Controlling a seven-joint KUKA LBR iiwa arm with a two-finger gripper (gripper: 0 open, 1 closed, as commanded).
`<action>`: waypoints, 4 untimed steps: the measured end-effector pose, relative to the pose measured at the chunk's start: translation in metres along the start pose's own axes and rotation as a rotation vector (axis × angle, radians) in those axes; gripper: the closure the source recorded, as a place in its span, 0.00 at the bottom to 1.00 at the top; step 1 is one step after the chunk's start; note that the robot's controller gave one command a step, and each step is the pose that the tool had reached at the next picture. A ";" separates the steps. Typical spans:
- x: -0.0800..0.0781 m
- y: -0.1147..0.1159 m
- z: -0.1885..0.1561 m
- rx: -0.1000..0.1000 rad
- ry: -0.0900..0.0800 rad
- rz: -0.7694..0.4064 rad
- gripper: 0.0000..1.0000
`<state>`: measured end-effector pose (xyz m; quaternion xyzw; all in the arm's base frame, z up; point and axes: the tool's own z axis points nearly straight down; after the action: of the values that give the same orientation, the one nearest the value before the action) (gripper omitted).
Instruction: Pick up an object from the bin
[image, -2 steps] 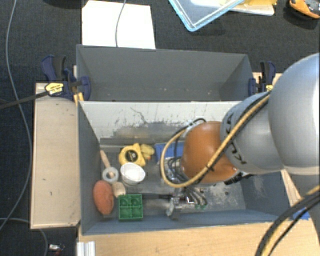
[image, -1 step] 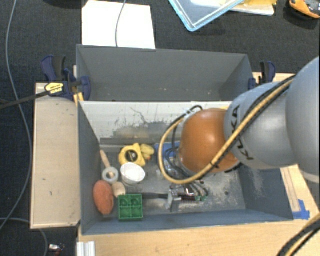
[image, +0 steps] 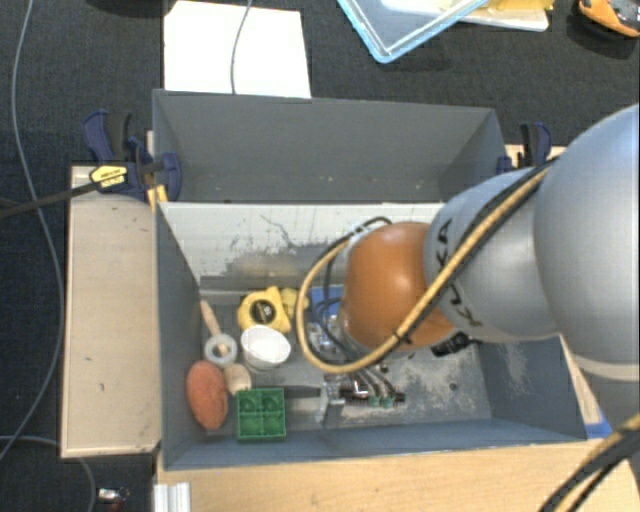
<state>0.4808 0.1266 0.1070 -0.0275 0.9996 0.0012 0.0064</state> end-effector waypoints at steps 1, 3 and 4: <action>0.006 -0.031 0.038 0.001 -0.005 0.089 0.00; 0.000 -0.004 0.037 -0.004 -0.009 -0.071 1.00; 0.003 -0.004 0.005 -0.002 0.002 -0.069 1.00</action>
Offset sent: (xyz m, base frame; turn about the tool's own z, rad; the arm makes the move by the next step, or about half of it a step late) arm -0.0003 -0.0037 -0.0370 -0.0750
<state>0.4784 0.1220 0.1021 -0.0618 0.9981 0.0021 0.0054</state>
